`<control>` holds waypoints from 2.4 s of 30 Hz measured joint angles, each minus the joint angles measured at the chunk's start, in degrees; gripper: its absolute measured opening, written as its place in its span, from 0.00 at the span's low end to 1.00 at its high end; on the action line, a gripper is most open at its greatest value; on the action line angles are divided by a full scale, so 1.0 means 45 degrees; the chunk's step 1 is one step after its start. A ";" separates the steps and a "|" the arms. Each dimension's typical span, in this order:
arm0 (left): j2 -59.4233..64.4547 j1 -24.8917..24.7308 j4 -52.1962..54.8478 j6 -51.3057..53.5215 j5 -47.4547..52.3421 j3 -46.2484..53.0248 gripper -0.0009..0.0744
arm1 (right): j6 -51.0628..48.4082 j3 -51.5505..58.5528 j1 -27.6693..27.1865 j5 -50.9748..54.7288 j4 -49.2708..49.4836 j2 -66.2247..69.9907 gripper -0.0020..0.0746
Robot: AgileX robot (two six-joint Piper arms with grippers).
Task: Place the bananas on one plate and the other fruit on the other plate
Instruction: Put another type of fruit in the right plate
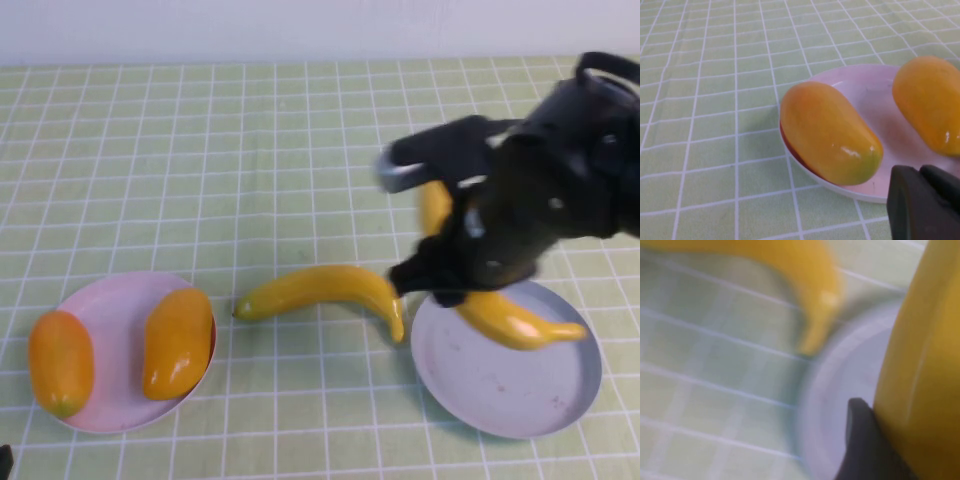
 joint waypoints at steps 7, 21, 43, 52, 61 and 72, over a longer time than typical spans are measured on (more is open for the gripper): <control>0.0000 0.0000 0.0000 0.0000 0.0000 0.0000 0.01 | 0.1729 0.2240 -0.2313 0.0613 -0.0089 -0.0217 0.43; 0.0000 0.0000 0.0000 0.0000 0.0000 0.0000 0.01 | 0.1242 0.3399 -0.3397 -0.1916 0.1242 0.1110 0.43; 0.0000 0.0000 0.0000 0.0000 0.0000 0.0000 0.01 | -0.4090 -0.0226 -0.2220 0.0184 0.1097 0.1135 0.71; 0.0000 0.0000 0.0000 0.0000 0.0000 0.0000 0.01 | -1.4821 -0.1819 -0.1588 -0.1869 0.5026 0.2974 0.61; 0.0000 0.0000 0.0000 0.0000 0.0000 0.0000 0.01 | -1.8008 -0.4039 -0.1588 -0.1771 0.5325 0.5756 0.60; 0.0000 0.0000 0.0000 0.0000 0.0000 0.0000 0.01 | -1.8260 -0.5652 -0.1612 -0.1524 0.5356 0.7500 0.60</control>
